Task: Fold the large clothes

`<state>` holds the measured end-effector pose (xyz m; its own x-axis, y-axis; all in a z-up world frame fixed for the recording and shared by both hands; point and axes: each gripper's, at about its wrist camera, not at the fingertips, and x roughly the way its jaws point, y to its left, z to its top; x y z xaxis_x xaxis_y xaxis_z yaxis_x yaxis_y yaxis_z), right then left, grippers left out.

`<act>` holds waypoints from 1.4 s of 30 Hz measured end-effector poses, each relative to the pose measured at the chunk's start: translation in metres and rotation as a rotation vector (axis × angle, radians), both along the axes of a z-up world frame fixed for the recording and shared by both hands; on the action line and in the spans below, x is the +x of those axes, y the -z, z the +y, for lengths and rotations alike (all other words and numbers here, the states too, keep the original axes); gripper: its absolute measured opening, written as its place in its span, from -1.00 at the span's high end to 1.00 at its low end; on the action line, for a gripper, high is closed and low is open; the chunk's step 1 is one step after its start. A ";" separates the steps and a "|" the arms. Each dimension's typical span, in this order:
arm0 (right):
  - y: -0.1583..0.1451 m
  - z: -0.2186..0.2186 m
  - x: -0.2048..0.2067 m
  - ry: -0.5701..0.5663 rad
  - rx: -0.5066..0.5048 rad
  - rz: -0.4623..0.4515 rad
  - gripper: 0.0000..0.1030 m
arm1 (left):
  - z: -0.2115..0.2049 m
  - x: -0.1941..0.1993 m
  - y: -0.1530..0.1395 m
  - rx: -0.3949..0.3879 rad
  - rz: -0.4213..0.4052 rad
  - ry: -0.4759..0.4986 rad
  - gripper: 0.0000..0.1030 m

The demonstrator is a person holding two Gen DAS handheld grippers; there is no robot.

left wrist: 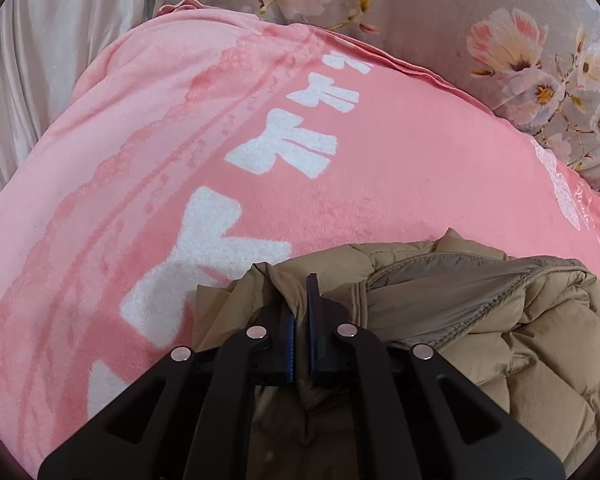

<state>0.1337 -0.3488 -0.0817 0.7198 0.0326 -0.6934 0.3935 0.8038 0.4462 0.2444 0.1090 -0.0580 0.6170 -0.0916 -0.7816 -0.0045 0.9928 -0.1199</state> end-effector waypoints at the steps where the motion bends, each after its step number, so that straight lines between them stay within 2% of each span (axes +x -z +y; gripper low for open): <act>1: 0.002 -0.001 0.000 -0.003 0.015 -0.006 0.94 | 0.001 0.000 0.001 -0.014 -0.003 0.000 0.89; 4: 0.003 -0.010 -0.005 -0.012 0.098 -0.043 0.83 | 0.010 -0.001 -0.002 -0.068 -0.003 0.005 0.87; 5: 0.001 -0.014 -0.007 -0.015 0.131 -0.056 0.72 | 0.015 -0.003 -0.007 -0.085 0.003 0.007 0.83; 7: -0.010 -0.025 -0.020 -0.006 0.188 -0.080 0.48 | 0.027 -0.011 -0.026 -0.097 -0.013 0.007 0.62; 8: -0.021 -0.032 -0.032 0.013 0.202 -0.109 0.25 | 0.037 -0.021 -0.045 -0.070 -0.061 -0.008 0.25; 9: -0.034 -0.038 -0.046 0.045 0.193 -0.140 0.10 | 0.044 -0.030 -0.062 -0.030 -0.111 -0.030 -0.22; 10: -0.051 -0.045 -0.064 0.081 0.169 -0.185 0.09 | 0.050 -0.039 -0.079 0.011 -0.164 -0.047 -0.35; 12: -0.080 -0.048 -0.087 0.111 0.102 -0.227 0.10 | 0.059 -0.059 -0.119 0.098 -0.267 -0.068 -0.37; 13: -0.096 -0.042 -0.094 0.105 0.039 -0.236 0.15 | 0.059 -0.062 -0.131 0.113 -0.279 -0.070 -0.37; 14: -0.107 -0.034 -0.096 0.095 -0.016 -0.242 0.28 | 0.054 -0.066 -0.148 0.110 -0.294 -0.051 -0.35; 15: -0.121 -0.018 -0.095 0.072 -0.082 -0.246 0.53 | 0.047 -0.068 -0.158 0.095 -0.302 -0.029 -0.32; 18: -0.139 0.038 -0.071 -0.055 -0.179 -0.231 0.93 | -0.001 -0.071 -0.175 0.067 -0.301 0.080 -0.22; 20: -0.139 0.082 -0.045 -0.156 -0.226 -0.221 0.97 | -0.046 -0.066 -0.171 0.083 -0.278 0.155 -0.15; 23: -0.127 0.130 -0.011 -0.256 -0.257 -0.181 0.98 | -0.098 -0.053 -0.144 0.113 -0.221 0.213 -0.04; 25: -0.114 0.150 0.008 -0.295 -0.270 -0.143 0.99 | -0.124 -0.038 -0.117 0.117 -0.157 0.228 0.03; 26: -0.104 0.162 0.020 -0.305 -0.320 -0.115 0.99 | -0.133 -0.030 -0.103 0.117 -0.129 0.226 0.10; 28: -0.088 0.173 0.037 -0.328 -0.357 -0.073 0.98 | -0.145 -0.018 -0.081 0.136 -0.094 0.220 0.17; 34: -0.044 0.176 0.057 -0.347 -0.380 0.014 1.00 | -0.151 -0.004 -0.027 0.134 -0.008 0.198 0.18; 38: -0.032 0.175 0.057 -0.345 -0.367 0.022 1.00 | -0.145 -0.006 -0.014 0.108 -0.021 0.182 0.16; 42: -0.023 0.178 0.054 -0.335 -0.371 0.017 1.00 | -0.152 -0.012 -0.007 0.162 -0.058 0.171 0.15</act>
